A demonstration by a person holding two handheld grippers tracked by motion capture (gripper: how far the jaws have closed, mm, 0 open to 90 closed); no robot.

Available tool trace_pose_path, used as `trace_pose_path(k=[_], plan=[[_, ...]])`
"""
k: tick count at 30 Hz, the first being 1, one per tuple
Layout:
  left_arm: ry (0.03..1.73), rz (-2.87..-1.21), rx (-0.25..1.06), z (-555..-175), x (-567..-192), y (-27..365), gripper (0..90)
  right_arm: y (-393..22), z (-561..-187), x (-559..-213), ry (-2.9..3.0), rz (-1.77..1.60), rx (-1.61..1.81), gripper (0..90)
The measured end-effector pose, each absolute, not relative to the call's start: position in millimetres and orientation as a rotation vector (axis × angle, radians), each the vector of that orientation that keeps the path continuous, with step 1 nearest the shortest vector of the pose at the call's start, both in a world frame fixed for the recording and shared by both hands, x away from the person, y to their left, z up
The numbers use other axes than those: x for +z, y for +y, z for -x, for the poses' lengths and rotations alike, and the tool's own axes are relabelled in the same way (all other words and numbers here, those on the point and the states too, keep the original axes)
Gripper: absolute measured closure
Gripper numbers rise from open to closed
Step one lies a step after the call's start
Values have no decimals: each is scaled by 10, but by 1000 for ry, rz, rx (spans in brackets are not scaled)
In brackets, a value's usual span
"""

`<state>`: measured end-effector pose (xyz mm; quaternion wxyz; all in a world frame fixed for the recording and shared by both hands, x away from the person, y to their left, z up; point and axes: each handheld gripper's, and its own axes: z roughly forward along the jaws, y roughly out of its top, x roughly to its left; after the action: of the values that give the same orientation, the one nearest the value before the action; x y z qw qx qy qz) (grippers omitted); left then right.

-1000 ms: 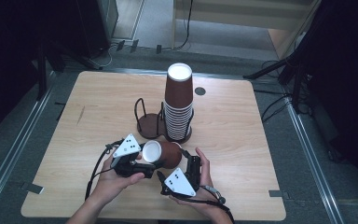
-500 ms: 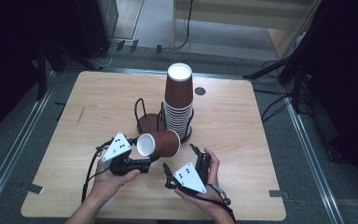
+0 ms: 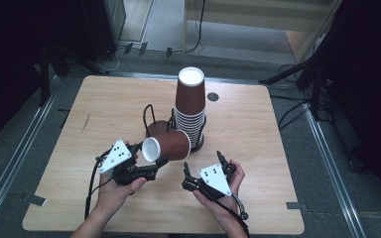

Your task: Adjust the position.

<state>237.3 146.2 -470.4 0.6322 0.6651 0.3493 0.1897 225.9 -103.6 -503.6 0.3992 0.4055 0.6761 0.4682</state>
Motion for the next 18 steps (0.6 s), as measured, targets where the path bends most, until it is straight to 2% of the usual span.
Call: trace_pose_path(k=[18], plan=[[745, -1423, 435, -2357, -4792, 1348, 236, -1184, -2218, -4849, 1579, -1465, 1410, 0]])
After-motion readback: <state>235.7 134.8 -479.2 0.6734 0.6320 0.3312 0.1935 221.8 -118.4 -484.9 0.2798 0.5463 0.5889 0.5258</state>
